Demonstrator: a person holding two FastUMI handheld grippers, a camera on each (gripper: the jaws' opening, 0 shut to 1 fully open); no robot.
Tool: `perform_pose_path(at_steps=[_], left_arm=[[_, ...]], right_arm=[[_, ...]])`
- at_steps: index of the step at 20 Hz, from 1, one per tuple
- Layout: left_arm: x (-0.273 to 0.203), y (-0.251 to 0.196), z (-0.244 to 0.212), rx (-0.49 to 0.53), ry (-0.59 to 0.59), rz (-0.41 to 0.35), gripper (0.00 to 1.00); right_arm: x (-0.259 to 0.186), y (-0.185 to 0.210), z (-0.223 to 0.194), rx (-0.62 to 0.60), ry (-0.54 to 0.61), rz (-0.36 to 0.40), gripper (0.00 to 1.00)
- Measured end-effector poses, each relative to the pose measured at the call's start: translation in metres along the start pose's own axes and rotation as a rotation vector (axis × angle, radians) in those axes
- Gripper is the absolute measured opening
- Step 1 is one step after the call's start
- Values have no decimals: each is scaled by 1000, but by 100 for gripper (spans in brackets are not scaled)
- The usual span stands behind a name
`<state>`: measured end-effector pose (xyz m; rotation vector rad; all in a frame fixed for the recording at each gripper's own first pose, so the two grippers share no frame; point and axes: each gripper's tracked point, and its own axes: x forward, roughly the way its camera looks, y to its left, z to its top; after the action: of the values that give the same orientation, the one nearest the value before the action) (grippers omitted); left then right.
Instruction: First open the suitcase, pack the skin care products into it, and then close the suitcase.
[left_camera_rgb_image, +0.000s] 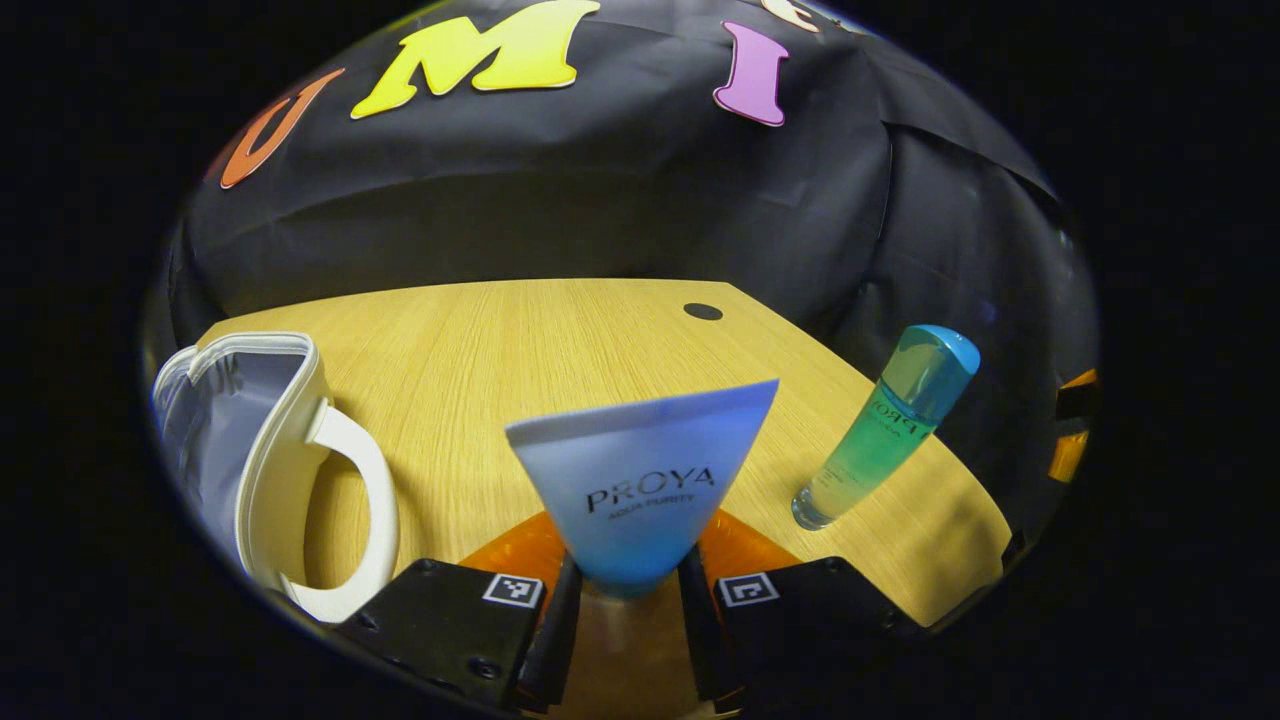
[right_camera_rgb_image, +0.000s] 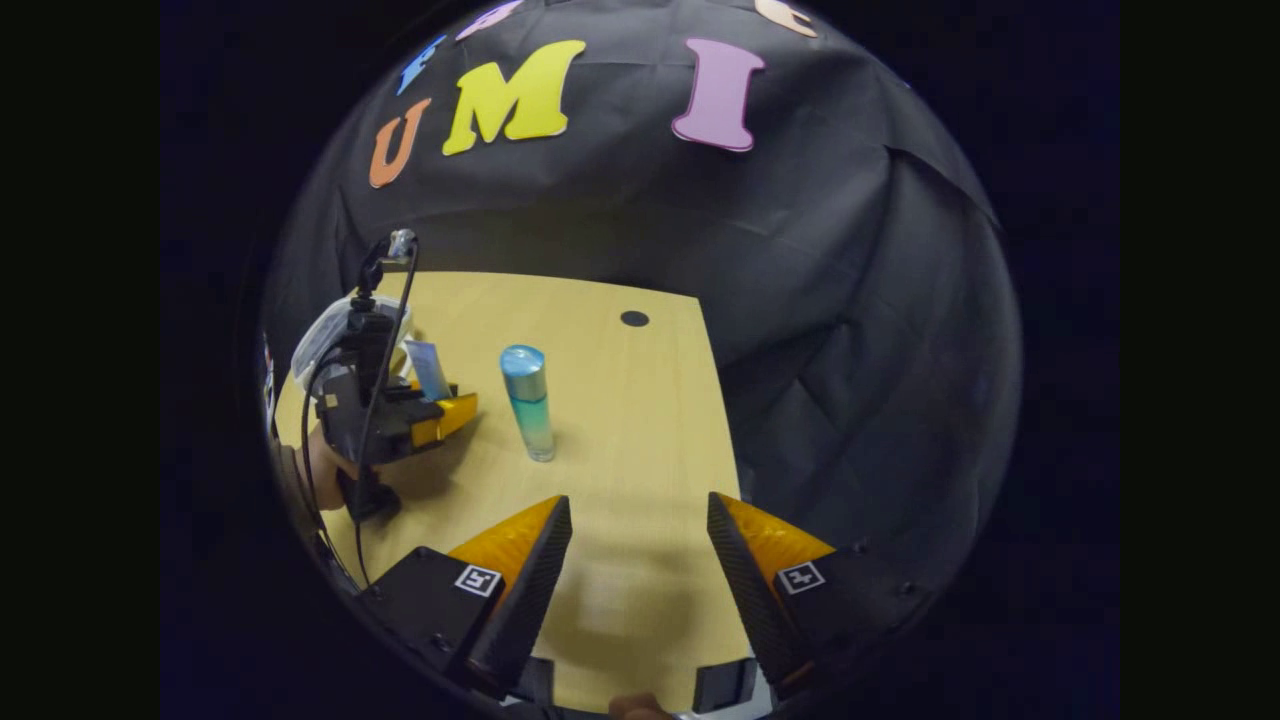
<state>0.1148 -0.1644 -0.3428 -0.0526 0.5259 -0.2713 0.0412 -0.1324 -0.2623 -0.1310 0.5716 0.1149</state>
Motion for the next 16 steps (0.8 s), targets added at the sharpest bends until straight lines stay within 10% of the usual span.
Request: perform_pose_path(at_steps=[16], left_arm=[[-167,54,91,10,-75,129,47]], right_arm=[[129,108,44,-22,-26,144,78]])
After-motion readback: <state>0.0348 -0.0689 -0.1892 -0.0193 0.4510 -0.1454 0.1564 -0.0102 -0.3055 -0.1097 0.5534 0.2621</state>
